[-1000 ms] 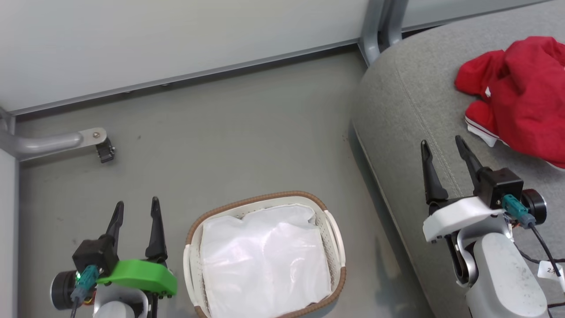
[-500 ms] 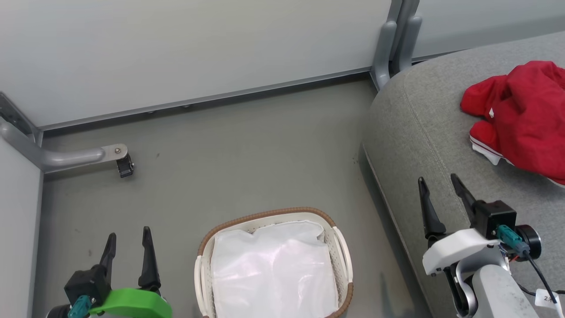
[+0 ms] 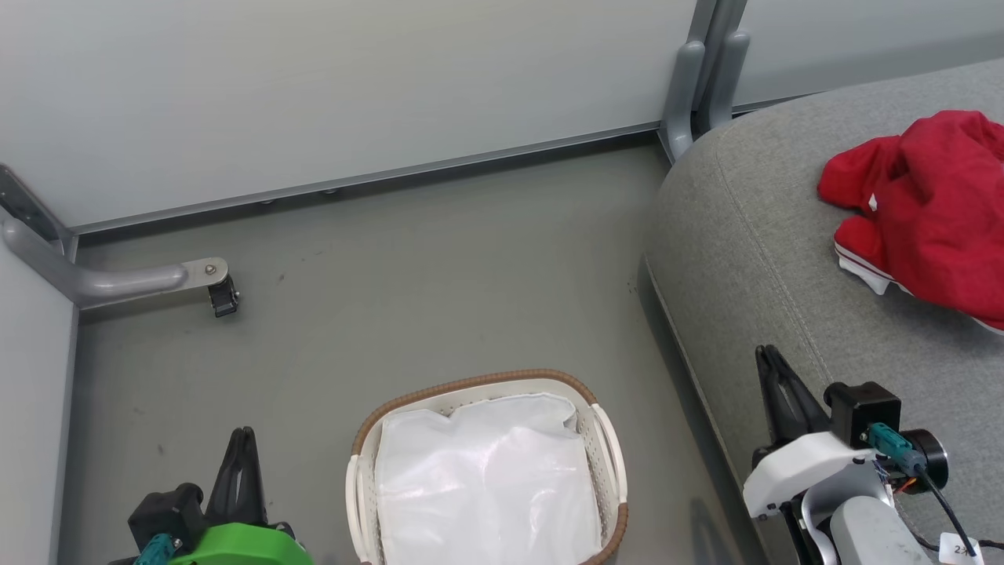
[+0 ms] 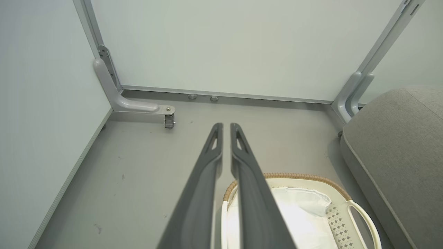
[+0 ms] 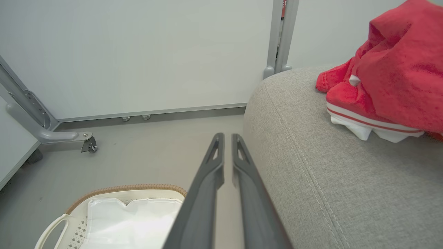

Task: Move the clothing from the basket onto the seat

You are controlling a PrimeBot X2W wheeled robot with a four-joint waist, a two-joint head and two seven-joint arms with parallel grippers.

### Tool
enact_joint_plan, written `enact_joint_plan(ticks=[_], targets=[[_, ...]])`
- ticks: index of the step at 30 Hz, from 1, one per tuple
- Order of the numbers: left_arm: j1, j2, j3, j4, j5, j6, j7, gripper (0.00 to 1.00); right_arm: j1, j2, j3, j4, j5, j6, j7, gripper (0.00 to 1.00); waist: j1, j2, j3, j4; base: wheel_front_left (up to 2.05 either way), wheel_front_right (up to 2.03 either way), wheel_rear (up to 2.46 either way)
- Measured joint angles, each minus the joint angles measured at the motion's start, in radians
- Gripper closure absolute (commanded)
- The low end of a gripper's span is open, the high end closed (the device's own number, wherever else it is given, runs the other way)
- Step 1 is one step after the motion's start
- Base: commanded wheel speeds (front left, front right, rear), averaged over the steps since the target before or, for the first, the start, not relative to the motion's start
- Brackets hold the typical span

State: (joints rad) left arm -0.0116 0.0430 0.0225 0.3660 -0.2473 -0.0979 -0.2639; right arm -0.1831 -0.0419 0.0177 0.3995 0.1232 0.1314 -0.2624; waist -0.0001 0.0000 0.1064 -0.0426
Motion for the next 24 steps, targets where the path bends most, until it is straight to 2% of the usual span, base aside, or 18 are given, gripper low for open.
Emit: enact_joint_plan(ticks=[24], targets=[[-0.005, -0.002, 0.023, -0.024, -0.389, -0.007, 0.112, 1.00, 0.024, 0.002, -0.036, -0.034, 0.426, 0.000, 0.109, 1.00, 0.0000, 0.0000, -0.020, 0.008, 0.00, 0.00, 0.00]])
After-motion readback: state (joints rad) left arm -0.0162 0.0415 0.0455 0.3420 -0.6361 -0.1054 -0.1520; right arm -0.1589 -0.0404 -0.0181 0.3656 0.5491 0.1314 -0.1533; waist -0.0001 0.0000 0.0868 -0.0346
